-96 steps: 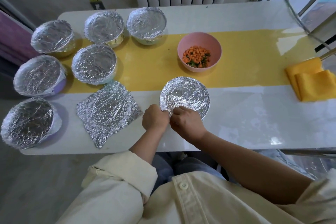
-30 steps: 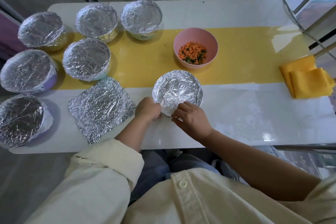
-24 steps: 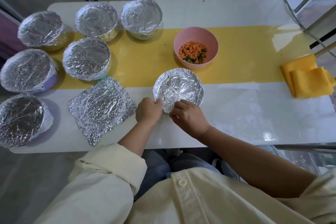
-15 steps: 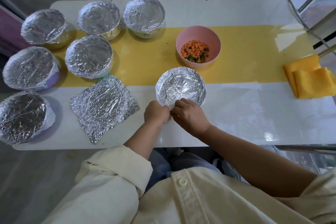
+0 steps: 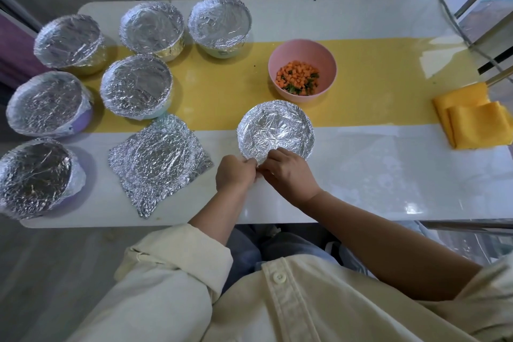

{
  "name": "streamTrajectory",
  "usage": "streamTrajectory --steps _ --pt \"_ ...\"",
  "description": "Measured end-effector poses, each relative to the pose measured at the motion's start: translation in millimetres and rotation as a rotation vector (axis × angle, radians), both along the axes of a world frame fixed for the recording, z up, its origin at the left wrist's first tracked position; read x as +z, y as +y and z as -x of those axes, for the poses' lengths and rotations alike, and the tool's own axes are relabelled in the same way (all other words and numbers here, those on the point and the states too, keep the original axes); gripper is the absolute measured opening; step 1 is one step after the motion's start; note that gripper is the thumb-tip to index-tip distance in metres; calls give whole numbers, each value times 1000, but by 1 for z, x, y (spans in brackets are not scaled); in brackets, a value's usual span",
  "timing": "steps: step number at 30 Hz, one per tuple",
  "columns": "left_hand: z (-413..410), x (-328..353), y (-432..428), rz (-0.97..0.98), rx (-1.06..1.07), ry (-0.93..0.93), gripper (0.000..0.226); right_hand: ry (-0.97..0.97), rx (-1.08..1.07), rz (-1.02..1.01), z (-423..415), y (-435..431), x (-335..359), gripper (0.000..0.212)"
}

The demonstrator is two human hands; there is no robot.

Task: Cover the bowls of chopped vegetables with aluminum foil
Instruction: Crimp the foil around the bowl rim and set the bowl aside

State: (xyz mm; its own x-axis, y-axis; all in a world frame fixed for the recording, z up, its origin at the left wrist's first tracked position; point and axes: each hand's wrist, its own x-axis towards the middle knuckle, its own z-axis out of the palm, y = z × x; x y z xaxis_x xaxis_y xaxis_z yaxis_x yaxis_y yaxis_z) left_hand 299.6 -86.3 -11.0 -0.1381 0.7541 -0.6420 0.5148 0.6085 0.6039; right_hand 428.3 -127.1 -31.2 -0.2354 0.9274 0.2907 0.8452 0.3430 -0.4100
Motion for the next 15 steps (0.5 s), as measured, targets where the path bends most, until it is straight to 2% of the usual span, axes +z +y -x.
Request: streamTrajectory --steps 3,10,15 --pt "4 -3 -3 -83 45 40 51 3 -20 -3 2 0 2 20" --pt "7 12 12 -215 -40 289 28 -7 -15 20 2 -2 -2 19" --pt "8 10 17 -229 -138 312 47 -6 -4 7 1 1 0 17"
